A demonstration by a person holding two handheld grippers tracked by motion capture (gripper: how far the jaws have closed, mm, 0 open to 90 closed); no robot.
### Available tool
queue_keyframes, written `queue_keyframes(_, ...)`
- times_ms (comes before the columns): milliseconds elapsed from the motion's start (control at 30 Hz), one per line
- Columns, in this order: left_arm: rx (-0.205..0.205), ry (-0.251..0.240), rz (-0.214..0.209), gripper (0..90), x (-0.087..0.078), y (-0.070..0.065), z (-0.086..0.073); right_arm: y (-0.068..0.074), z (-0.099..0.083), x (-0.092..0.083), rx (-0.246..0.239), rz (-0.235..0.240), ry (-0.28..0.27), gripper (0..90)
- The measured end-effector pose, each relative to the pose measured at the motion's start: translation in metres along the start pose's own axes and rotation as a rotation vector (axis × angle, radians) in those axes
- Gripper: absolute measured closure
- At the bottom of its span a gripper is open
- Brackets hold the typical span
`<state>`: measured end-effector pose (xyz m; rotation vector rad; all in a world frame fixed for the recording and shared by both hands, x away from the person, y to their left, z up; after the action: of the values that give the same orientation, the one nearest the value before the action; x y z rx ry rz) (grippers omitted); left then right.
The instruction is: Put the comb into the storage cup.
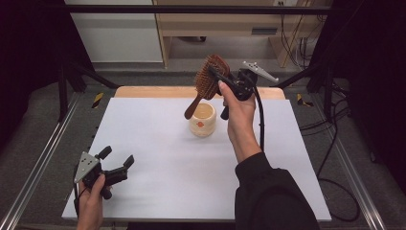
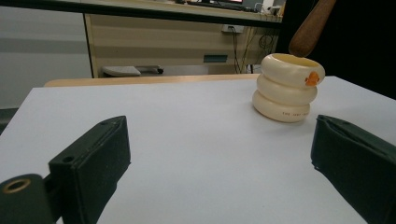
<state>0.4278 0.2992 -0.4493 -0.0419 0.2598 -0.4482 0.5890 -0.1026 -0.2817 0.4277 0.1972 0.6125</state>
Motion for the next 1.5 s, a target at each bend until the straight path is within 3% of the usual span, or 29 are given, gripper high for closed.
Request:
queue_keyframes(933,-0.005,0.005,-0.007,4.9,0.002,0.001,-0.001,-0.01,0.017,0.011,-0.01,-0.055,-0.045,52.0)
queue_keyframes(1500,-0.008,0.006,-0.008,4.9,0.002,0.001,-0.001,-0.012,0.024,0.012,-0.058,-0.083,-0.05,51.9)
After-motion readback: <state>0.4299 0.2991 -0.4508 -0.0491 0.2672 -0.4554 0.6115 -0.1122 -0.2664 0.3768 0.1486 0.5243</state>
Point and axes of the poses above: each handheld gripper's, and its own axes: x roughly forward along the jaws, z roughly out of its top, y roughly to its left, the point moved 1 cm from there along x, roughly forward along the jaws, and after that the axes turned 4 degrees about y, right-handed, at the moved point
